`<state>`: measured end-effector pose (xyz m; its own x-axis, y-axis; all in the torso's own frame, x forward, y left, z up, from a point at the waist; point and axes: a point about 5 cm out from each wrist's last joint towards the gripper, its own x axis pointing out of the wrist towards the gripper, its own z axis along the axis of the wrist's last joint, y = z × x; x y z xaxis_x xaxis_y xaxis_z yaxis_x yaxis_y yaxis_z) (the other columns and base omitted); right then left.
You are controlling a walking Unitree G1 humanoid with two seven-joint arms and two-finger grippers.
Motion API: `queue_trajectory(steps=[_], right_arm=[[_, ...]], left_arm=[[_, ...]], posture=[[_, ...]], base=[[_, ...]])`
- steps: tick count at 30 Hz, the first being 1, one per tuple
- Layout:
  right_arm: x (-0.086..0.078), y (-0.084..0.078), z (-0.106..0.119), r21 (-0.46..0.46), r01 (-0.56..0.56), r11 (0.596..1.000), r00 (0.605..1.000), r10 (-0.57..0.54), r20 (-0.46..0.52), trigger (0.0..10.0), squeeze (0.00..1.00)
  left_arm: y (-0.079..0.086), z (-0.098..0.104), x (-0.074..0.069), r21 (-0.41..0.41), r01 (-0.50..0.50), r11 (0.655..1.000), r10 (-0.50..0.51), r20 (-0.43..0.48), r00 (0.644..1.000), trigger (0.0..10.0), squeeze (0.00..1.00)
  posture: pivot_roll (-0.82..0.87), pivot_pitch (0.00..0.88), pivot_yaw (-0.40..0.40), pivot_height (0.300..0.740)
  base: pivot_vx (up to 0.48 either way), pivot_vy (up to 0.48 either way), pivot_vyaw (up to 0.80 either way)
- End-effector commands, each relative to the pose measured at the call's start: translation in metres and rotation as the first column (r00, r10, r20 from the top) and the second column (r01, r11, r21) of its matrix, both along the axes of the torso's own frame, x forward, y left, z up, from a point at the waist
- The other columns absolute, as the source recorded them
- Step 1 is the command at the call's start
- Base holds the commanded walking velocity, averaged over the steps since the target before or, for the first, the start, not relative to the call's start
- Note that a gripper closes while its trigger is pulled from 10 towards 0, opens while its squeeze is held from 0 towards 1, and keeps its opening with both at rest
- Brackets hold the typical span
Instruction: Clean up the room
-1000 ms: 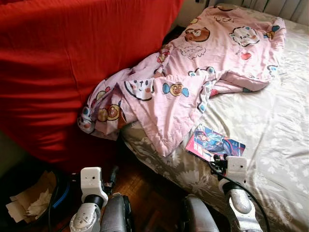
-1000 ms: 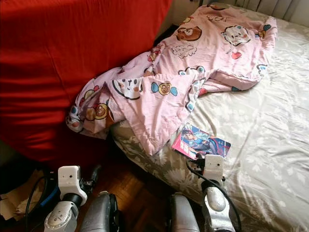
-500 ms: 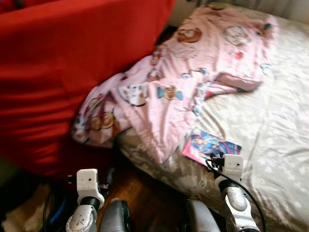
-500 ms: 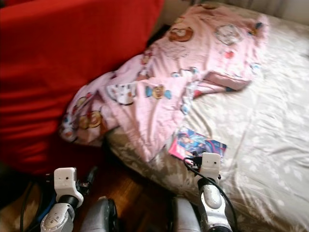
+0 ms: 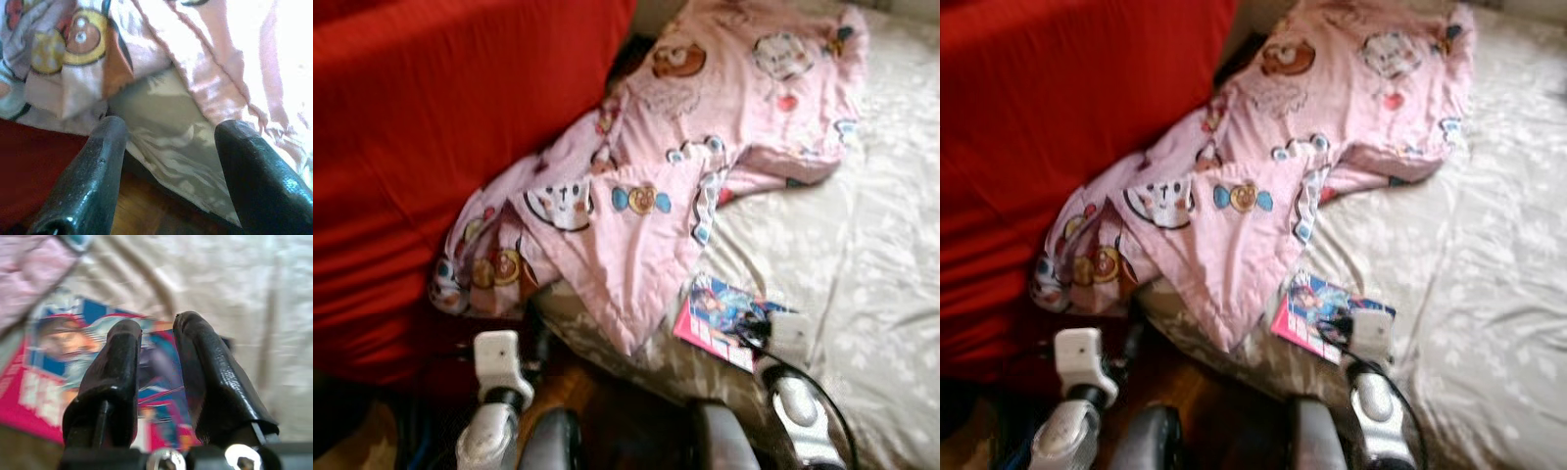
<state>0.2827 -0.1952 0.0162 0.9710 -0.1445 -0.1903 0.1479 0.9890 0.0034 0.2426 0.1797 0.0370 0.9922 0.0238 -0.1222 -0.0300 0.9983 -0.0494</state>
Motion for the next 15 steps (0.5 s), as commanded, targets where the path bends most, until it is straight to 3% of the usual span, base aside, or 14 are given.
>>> queue_trajectory(steps=[1, 9, 10, 11, 12, 15], right_arm=[[-0.008, 0.0, -0.011, 0.025, 0.028, 0.999, 0.998, -0.026, -0.05, 10.0, 0.0], [-0.01, -0.013, -0.015, 0.042, 0.091, 0.995, 0.992, -0.087, -0.094, 10.0, 0.0], [-0.01, -0.017, -0.016, 0.05, 0.109, 0.993, 0.989, -0.104, -0.103, 10.0, 0.15], [-0.01, -0.019, -0.016, 0.052, 0.114, 0.992, 0.988, -0.108, -0.107, 10.0, 0.66], [-0.009, -0.02, -0.016, 0.055, 0.117, 0.992, 0.988, -0.11, -0.11, 10.0, 1.0], [-0.008, -0.02, -0.015, 0.051, 0.118, 0.992, 0.987, -0.111, -0.113, 10.0, 1.0]], left_arm=[[0.009, -0.008, -0.008, 0.007, -0.025, 1.0, 0.025, -0.041, 0.999, 10.0, 0.0], [0.008, -0.008, -0.01, 0.01, -0.017, 1.0, 0.018, -0.044, 0.999, 10.0, 0.0], [0.009, -0.007, -0.01, 0.011, -0.017, 1.0, 0.017, -0.045, 0.999, 10.0, 0.0], [0.009, -0.007, -0.01, 0.012, -0.017, 1.0, 0.017, -0.046, 0.999, 10.0, 0.0], [0.01, -0.007, -0.009, 0.014, -0.016, 1.0, 0.017, -0.046, 0.999, 10.0, 0.0], [0.01, -0.007, -0.007, 0.015, -0.015, 1.0, 0.015, -0.046, 0.999, 10.0, 0.0]], posture=[[-0.07, 0.252, 0.003, 0.635], [-0.07, 0.272, 0.02, 0.635], [-0.06, 0.277, 0.026, 0.635], [-0.06, 0.278, 0.027, 0.635], [-0.06, 0.281, 0.03, 0.635], [-0.06, 0.284, 0.035, 0.635]], base=[[0.0, 0.0, 0.0], [0.0, 0.0, 0.0], [0.0, 0.0, 0.0], [0.0, 0.0, 0.0], [0.0, 0.0, 0.0], [0.0, 0.0, 0.0]])
